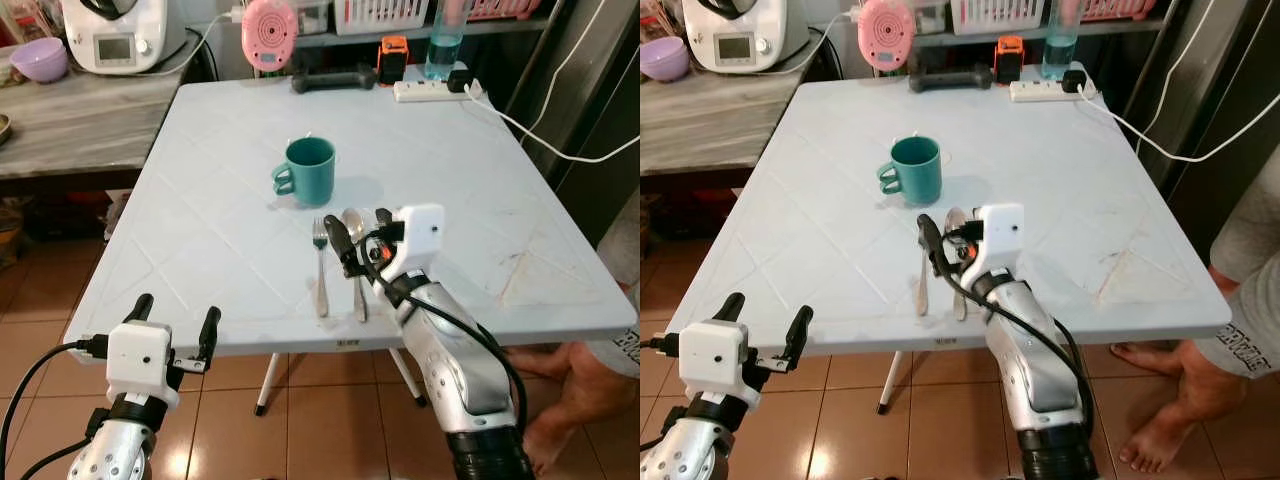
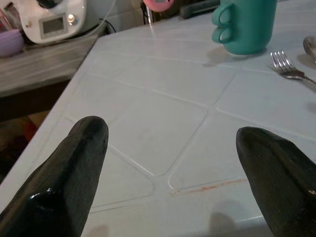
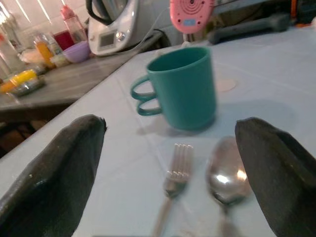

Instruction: Setting the table

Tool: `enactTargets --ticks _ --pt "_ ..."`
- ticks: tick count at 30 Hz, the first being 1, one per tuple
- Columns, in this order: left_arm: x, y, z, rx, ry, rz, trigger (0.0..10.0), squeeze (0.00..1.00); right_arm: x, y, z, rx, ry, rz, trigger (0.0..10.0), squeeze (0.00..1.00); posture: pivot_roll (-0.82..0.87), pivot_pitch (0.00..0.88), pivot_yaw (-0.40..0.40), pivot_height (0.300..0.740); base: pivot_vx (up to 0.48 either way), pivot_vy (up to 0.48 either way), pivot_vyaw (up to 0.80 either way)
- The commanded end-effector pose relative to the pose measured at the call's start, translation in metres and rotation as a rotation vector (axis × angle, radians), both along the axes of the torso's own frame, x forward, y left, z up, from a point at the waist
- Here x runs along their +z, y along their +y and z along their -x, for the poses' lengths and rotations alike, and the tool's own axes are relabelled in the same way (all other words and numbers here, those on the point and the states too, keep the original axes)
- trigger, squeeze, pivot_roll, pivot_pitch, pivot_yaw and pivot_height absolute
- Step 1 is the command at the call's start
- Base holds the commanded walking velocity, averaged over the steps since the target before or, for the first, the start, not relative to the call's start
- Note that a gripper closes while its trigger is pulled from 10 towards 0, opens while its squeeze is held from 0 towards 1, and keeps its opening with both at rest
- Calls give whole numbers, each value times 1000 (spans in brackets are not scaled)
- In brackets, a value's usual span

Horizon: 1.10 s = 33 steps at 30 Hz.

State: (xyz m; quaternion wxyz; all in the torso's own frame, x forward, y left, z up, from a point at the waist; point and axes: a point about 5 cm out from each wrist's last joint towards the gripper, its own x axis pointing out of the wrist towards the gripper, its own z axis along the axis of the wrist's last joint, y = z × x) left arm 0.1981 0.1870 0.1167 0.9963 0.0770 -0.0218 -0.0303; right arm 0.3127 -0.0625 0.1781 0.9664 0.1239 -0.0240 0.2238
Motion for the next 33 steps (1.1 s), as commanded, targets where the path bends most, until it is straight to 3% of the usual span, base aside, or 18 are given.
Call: enactTargets --ticks 1,5,10,15,20,28,33 --pt "0 -2 2 -16 11 2 10000 0 -1 8 -3 14 58 -36 10000 0 -9 172 79 740 0 0 0" --pt "0 -3 3 -19 16 8 10000 0 -5 16 -8 15 160 -84 10000 0 -5 174 76 740 0 0 0" --pt "-1 -3 4 -20 22 11 10000 0 -17 26 -9 9 285 -61 10000 0 2 175 72 740 0 0 0" --pt "-3 -3 3 -24 33 15 10000 0 -40 25 -4 -10 406 -15 10000 0 -3 177 73 740 0 0 0" --pt "-4 -5 2 -37 38 21 10000 0 -43 27 -5 4 425 -15 10000 0 -9 179 77 740 0 0 0" --pt "-4 -6 1 -43 39 26 10000 0 -13 40 -12 36 390 -61 10000 0 -12 178 77 740 0 0 0" --pt "-5 -7 2 -39 41 34 10000 0 -9 38 -11 53 388 -69 10000 0 -9 178 71 740 0 0 0"
